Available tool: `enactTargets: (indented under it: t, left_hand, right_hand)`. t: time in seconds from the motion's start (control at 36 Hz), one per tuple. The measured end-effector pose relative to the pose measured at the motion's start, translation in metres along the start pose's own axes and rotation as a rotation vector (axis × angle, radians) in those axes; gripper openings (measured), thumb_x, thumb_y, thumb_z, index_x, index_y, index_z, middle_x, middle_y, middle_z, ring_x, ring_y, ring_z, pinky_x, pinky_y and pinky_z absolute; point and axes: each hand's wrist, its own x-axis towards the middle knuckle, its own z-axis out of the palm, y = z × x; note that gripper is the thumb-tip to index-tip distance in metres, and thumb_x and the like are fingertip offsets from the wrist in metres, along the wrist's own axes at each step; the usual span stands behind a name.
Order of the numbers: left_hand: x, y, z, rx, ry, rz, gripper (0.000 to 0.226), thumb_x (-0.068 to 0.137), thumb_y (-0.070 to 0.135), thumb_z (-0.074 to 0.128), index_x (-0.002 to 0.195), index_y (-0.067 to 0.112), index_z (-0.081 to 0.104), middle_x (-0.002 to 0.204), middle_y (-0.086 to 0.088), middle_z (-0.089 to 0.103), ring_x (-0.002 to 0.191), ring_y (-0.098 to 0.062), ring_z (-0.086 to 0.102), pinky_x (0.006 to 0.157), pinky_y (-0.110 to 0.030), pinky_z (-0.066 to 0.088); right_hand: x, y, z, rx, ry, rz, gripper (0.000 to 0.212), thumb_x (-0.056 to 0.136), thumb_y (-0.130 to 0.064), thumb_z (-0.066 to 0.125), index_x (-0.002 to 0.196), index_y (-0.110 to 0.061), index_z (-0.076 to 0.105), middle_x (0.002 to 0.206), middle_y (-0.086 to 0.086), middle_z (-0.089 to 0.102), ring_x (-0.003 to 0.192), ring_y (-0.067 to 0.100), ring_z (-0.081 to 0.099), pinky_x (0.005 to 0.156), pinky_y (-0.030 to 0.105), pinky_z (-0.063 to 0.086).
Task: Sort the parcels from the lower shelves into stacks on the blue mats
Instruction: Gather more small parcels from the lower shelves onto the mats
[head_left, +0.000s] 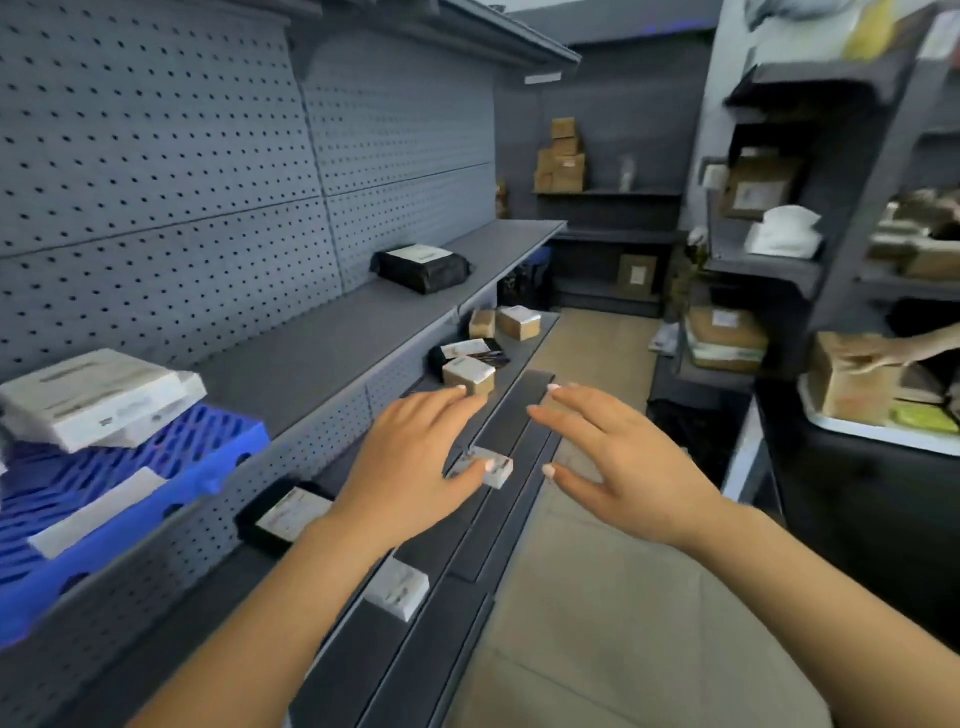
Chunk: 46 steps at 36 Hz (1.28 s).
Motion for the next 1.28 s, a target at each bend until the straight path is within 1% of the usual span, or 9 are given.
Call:
enactTargets:
  t: [0.14, 0.28, 0.39, 0.53, 0.67, 0.86, 1.0, 1.11, 1.28]
  left_hand:
    - [0.056, -0.023, 0.06, -0.033, -0.076, 0.019, 0.06, 0.086, 0.045, 0.062, 0.14, 0.025, 0.044, 0.142, 0.006, 0.046, 0.129, -0.015, 0.04, 0.103, -0.03, 0.027]
    - [0.122, -0.042, 0.114, -0.052, -0.148, 0.038, 0.06, 0.088, 0.043, 0.061, 0.142, 0.025, 0.041, 0.145, 0.004, 0.043, 0.132, -0.019, 0.04, 0.108, -0.035, 0.027]
    - [0.175, -0.051, 0.15, -0.078, -0.2, 0.058, 0.062, 0.09, 0.047, 0.055, 0.145, 0.026, 0.035, 0.149, 0.005, 0.037, 0.137, -0.015, 0.032, 0.111, -0.032, 0.021]
    - [0.224, -0.052, 0.188, -0.118, -0.245, 0.049, 0.063, 0.089, 0.047, 0.058, 0.144, 0.025, 0.037, 0.148, 0.003, 0.04, 0.137, -0.017, 0.034, 0.111, -0.034, 0.023]
    - [0.266, -0.053, 0.224, -0.124, -0.272, 0.038, 0.064, 0.087, 0.048, 0.061, 0.142, 0.021, 0.042, 0.144, 0.0, 0.045, 0.134, -0.02, 0.039, 0.108, -0.037, 0.028]
    - [0.338, -0.055, 0.283, -0.091, -0.275, -0.033, 0.077, 0.078, 0.065, 0.03, 0.141, 0.022, 0.043, 0.143, 0.0, 0.047, 0.13, -0.022, 0.044, 0.106, -0.04, 0.034]
    - [0.401, -0.049, 0.326, -0.066, -0.284, -0.12, 0.067, 0.089, 0.056, 0.05, 0.146, 0.023, 0.036, 0.148, 0.001, 0.04, 0.136, -0.02, 0.036, 0.11, -0.037, 0.027]
    - [0.442, -0.042, 0.355, -0.076, -0.315, -0.187, 0.067, 0.09, 0.056, 0.046, 0.148, 0.027, 0.029, 0.152, 0.004, 0.033, 0.14, -0.018, 0.028, 0.114, -0.037, 0.022]
    - [0.479, -0.049, 0.391, -0.084, -0.371, -0.248, 0.068, 0.089, 0.056, 0.045, 0.149, 0.03, 0.026, 0.154, 0.003, 0.029, 0.142, -0.016, 0.024, 0.115, -0.036, 0.017]
  right_hand:
    - [0.018, 0.062, 0.027, -0.041, -0.056, 0.078, 0.054, 0.089, -0.036, 0.062, 0.139, -0.02, 0.046, 0.143, 0.011, 0.046, 0.132, 0.03, 0.043, 0.106, 0.042, 0.038]
    - [0.051, 0.119, 0.052, -0.027, -0.093, 0.158, 0.053, 0.09, -0.044, 0.047, 0.138, -0.021, 0.047, 0.142, 0.01, 0.047, 0.131, 0.028, 0.043, 0.106, 0.038, 0.036]
    - [0.069, 0.163, 0.073, -0.03, -0.119, 0.202, 0.052, 0.089, -0.038, 0.055, 0.138, -0.019, 0.049, 0.139, 0.012, 0.049, 0.129, 0.03, 0.045, 0.105, 0.041, 0.038]
    - [0.079, 0.213, 0.093, -0.02, -0.164, 0.267, 0.053, 0.09, -0.036, 0.06, 0.138, -0.019, 0.048, 0.14, 0.012, 0.048, 0.129, 0.03, 0.046, 0.103, 0.04, 0.038]
    - [0.09, 0.269, 0.109, -0.001, -0.205, 0.278, 0.052, 0.089, -0.038, 0.056, 0.137, -0.019, 0.049, 0.139, 0.012, 0.05, 0.127, 0.03, 0.047, 0.103, 0.04, 0.039]
    - [0.121, 0.371, 0.134, -0.006, -0.282, 0.225, 0.053, 0.092, -0.042, 0.05, 0.141, -0.023, 0.042, 0.146, 0.009, 0.043, 0.134, 0.028, 0.04, 0.107, 0.043, 0.038]
    - [0.148, 0.448, 0.146, 0.013, -0.306, 0.165, 0.054, 0.091, -0.043, 0.049, 0.141, -0.024, 0.041, 0.144, 0.011, 0.044, 0.132, 0.03, 0.042, 0.103, 0.046, 0.043]
    - [0.165, 0.497, 0.155, 0.047, -0.332, 0.14, 0.055, 0.09, -0.041, 0.05, 0.141, -0.022, 0.043, 0.145, 0.011, 0.044, 0.134, 0.031, 0.04, 0.104, 0.045, 0.041]
    - [0.187, 0.556, 0.179, 0.082, -0.405, 0.112, 0.058, 0.093, -0.039, 0.053, 0.146, -0.022, 0.037, 0.15, 0.01, 0.036, 0.14, 0.029, 0.031, 0.11, 0.04, 0.029]
